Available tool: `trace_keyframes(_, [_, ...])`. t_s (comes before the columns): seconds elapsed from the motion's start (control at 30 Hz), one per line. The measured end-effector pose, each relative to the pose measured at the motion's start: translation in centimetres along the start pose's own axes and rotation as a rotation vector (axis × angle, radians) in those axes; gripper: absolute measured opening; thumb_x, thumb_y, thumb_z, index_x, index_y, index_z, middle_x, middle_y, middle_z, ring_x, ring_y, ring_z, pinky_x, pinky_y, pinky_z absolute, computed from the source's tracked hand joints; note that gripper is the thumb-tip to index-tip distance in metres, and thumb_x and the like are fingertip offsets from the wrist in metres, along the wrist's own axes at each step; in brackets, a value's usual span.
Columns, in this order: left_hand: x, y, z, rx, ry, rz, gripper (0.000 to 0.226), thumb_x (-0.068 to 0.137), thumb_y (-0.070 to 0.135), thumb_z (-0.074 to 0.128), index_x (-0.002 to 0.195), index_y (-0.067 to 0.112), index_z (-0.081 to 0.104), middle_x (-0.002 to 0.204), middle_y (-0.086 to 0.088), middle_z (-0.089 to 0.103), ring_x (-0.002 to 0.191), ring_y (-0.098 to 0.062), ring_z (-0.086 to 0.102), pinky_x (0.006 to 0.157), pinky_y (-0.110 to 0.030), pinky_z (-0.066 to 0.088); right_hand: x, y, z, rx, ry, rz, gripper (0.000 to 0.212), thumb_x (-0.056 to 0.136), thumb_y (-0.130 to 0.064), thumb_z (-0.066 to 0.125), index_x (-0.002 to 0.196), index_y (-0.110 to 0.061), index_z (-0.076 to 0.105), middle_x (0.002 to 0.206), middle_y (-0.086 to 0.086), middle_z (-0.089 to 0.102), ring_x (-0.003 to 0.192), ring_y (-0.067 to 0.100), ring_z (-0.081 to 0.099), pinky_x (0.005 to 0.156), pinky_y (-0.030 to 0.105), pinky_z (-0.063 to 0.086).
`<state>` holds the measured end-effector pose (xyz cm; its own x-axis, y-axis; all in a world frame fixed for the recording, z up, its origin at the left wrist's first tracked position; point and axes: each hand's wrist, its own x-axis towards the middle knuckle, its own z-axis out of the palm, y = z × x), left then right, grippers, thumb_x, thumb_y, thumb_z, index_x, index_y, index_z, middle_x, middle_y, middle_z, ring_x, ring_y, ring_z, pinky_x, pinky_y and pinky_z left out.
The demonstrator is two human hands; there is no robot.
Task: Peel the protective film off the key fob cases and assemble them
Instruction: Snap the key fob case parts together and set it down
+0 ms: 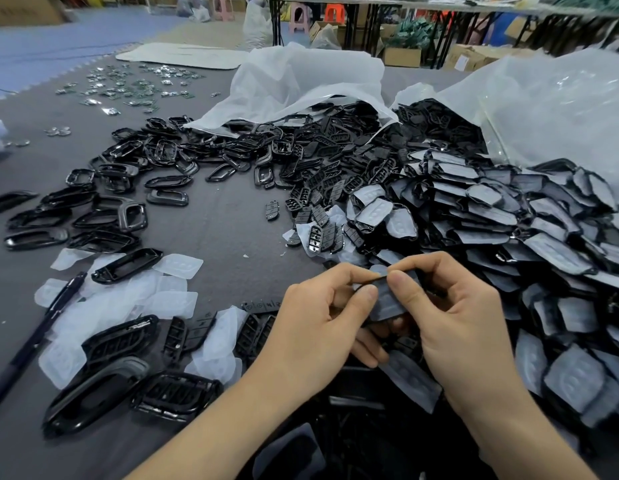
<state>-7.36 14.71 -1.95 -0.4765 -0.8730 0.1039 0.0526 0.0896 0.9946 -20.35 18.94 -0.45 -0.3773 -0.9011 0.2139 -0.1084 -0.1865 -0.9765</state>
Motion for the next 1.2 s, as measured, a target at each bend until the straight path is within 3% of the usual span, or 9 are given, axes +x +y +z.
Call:
trace_keyframes(0.1, [0.0,-0.1,0.0,0.013,0.020,0.028,0.023,0.097,0.007,0.051,0.092,0.023,0.067,0.058,-0.009,0.066,0.043,-0.027,0.064,0.043,-0.027,0.052,-0.1,-0.1,0.0,0.034,-0.013,0.041,0.008,0.084,-0.012,0.065,0.081,-0.017,0.071,0.067,0.003,0.069,0.052,0.012,0.065,0.049,0.022,0.052])
trace_keyframes(0.27, [0.2,-0.1,-0.5,0.017,0.039,0.093,0.027,0.096,0.010,0.051,0.089,0.029,0.069,0.057,-0.003,0.066,0.045,-0.023,0.066,0.043,-0.027,0.052,0.3,-0.3,-0.5,0.158,-0.086,0.145,0.027,0.093,-0.002,0.053,0.090,-0.016,0.076,0.078,0.010,0.073,0.065,0.019,0.070,0.057,0.023,0.054])
trace_keyframes(0.47, [0.1,0.0,-0.5,0.115,0.066,0.158,0.026,0.095,0.015,0.050,0.088,0.032,0.067,0.055,-0.013,0.065,0.043,-0.021,0.065,0.043,-0.035,0.054,0.2,-0.4,-0.4,0.121,-0.102,0.125,0.030,0.093,0.001,0.052,0.084,-0.015,0.075,0.076,0.009,0.073,0.065,0.017,0.070,0.057,0.022,0.054])
trace_keyframes(0.67, [0.0,0.2,-0.6,0.194,0.066,0.193,0.021,0.097,0.023,0.044,0.093,0.021,0.065,0.051,-0.008,0.065,0.042,-0.020,0.065,0.043,-0.037,0.054,0.2,-0.4,-0.5,0.088,-0.099,0.101,0.027,0.093,-0.001,0.053,0.080,-0.014,0.073,0.074,0.009,0.072,0.062,0.015,0.068,0.055,0.020,0.053])
trace_keyframes(0.77, [-0.1,0.3,-0.8,0.281,0.066,0.235,0.025,0.098,0.036,0.044,0.104,0.024,0.065,0.069,-0.006,0.071,0.053,-0.016,0.068,0.051,-0.037,0.056,0.3,-0.5,-0.6,0.028,-0.074,0.081,0.027,0.093,-0.003,0.054,0.080,-0.017,0.073,0.074,0.008,0.072,0.064,0.016,0.068,0.057,0.022,0.055])
trace_keyframes(0.87, [-0.1,0.6,-1.2,0.522,-0.014,0.400,0.040,0.091,0.045,0.053,0.129,0.032,0.053,0.120,0.013,0.063,0.097,-0.006,0.066,0.078,-0.033,0.056,0.5,-0.5,-0.8,0.041,-0.023,0.102,0.030,0.092,-0.003,0.056,0.076,-0.020,0.075,0.070,0.005,0.071,0.057,0.014,0.065,0.052,0.022,0.053])
trace_keyframes(0.93, [0.3,0.5,-1.5,0.708,-0.068,0.561,0.046,0.089,0.036,0.063,0.134,0.027,0.052,0.140,0.011,0.049,0.119,-0.009,0.055,0.094,-0.032,0.049,0.7,-0.7,-1.0,0.079,0.014,0.141,0.029,0.092,-0.004,0.057,0.074,-0.019,0.075,0.064,0.004,0.069,0.048,0.013,0.060,0.046,0.020,0.049])
trace_keyframes(1.03, [0.6,0.0,-1.3,0.782,-0.062,0.699,0.031,0.091,0.012,0.062,0.122,0.013,0.065,0.133,-0.001,0.057,0.117,-0.019,0.057,0.097,-0.034,0.048,0.8,-0.8,-1.2,0.153,-0.002,0.204,0.023,0.090,-0.003,0.058,0.076,-0.014,0.072,0.060,0.007,0.066,0.044,0.013,0.057,0.043,0.019,0.046])
trace_keyframes(1.2, [0.5,0.0,-1.3,0.636,0.044,0.686,0.021,0.090,0.013,0.061,0.108,0.011,0.072,0.110,0.005,0.070,0.101,-0.001,0.066,0.088,-0.015,0.050,0.7,-1.1,-1.5,0.207,-0.133,0.257,0.018,0.086,-0.011,0.060,0.074,-0.013,0.073,0.063,0.012,0.066,0.046,0.016,0.056,0.045,0.022,0.046])
